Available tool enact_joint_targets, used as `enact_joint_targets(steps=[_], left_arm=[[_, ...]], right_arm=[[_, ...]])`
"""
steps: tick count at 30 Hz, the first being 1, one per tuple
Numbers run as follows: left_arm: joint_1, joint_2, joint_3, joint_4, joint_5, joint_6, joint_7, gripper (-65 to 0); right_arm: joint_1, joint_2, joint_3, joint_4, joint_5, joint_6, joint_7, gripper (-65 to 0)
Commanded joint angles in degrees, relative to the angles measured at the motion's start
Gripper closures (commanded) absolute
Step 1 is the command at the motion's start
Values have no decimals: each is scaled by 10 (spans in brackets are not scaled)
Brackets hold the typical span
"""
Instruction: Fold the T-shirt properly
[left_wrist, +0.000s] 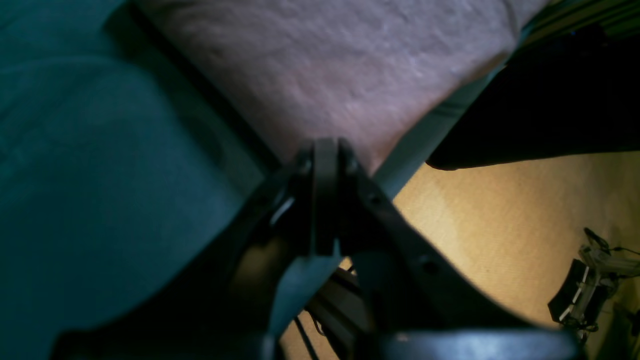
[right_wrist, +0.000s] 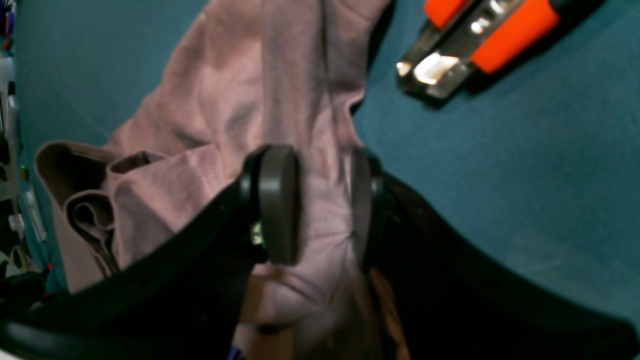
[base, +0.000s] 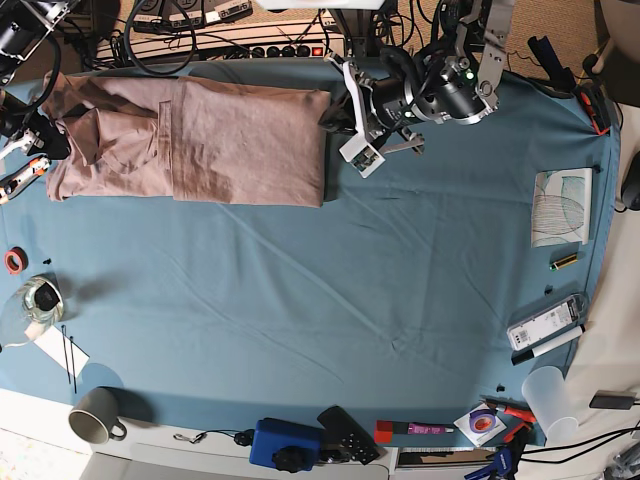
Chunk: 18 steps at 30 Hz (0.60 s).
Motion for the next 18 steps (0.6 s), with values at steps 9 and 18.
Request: enact_joint_targets(steps=[9,18], left_arm=[[-1,2,0,12,-11,-2,-13,0],[-1,2,0,12,-11,-2,-12,0]], right_arm=[[-7,-23,-108,3,67,-1,-7,-197],[-5,-17,-120,6,64,-1,-7,0]])
